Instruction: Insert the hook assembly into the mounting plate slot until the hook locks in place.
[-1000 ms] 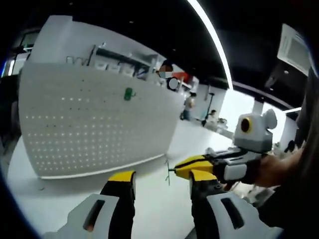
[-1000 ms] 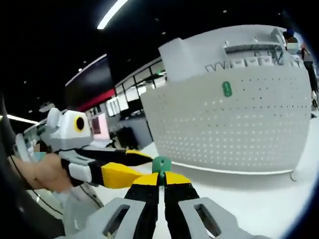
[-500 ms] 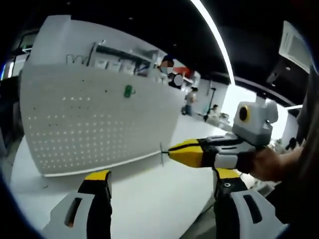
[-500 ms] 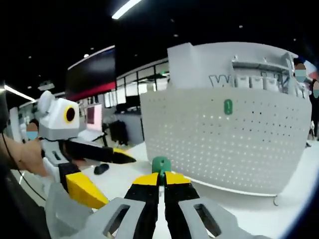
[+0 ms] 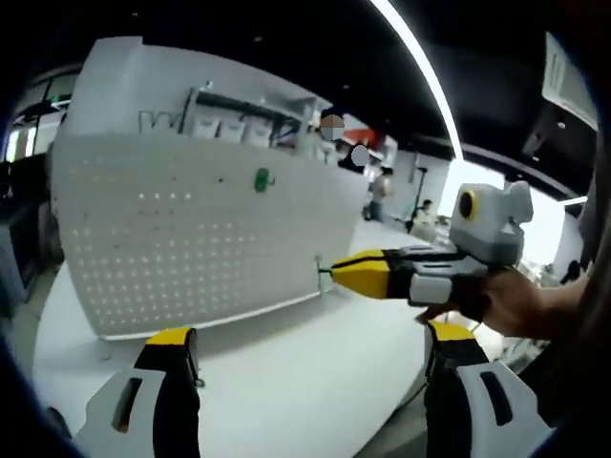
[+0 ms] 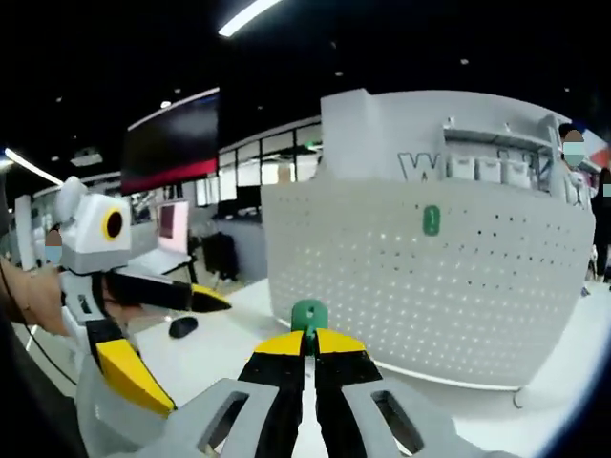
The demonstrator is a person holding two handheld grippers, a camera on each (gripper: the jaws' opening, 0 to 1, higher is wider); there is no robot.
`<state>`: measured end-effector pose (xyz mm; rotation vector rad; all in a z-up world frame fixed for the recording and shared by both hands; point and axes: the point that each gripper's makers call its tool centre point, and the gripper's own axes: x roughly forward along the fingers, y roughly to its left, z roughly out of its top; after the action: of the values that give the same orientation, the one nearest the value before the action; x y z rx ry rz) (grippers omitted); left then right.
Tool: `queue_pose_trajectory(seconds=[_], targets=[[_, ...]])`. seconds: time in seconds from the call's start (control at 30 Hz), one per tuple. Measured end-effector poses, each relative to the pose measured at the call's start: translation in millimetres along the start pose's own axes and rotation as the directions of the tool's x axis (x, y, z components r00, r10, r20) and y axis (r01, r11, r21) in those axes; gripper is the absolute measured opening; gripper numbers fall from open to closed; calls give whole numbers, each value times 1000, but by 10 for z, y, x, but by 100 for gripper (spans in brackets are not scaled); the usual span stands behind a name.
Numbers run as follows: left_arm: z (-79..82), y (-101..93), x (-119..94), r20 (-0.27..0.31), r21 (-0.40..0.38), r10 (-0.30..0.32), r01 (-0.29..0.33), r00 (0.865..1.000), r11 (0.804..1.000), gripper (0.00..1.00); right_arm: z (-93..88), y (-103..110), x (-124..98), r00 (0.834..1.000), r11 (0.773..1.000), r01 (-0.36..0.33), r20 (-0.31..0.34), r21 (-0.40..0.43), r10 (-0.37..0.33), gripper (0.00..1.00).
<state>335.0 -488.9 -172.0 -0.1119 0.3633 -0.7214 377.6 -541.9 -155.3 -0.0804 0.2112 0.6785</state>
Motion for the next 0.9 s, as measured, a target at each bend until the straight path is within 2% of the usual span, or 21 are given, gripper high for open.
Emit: queue_pose_trajectory(seconds=[0.07, 0.2, 0.33, 0.43, 0.67, 0.9], targets=[[3, 4, -17, 0, 12, 13, -13, 1000, 1000, 100, 16, -50, 25, 1000, 1000, 10, 3, -5, -10, 0], [73, 101, -88, 28, 53, 76, -78, 997, 996, 100, 57, -167, 79, 999, 998, 46, 8, -32, -46, 0], [110, 148, -127, 42, 42, 83, -85, 996, 995, 100, 106, -290, 136, 997, 997, 76, 19, -28, -75, 0], [78, 204, -140, 36, 45, 106, -108, 994, 993, 100, 148, -352, 171, 995, 995, 95, 31, -37, -94, 0], [62, 206, -160, 36, 42, 110, -111, 993, 993, 100, 209, -489, 270, 990, 990, 134, 42, -31, -133, 0], [53, 270, -189, 47, 32, 131, -133, 990, 991, 100, 373, -724, 334, 979, 981, 190, 83, -33, -187, 0]])
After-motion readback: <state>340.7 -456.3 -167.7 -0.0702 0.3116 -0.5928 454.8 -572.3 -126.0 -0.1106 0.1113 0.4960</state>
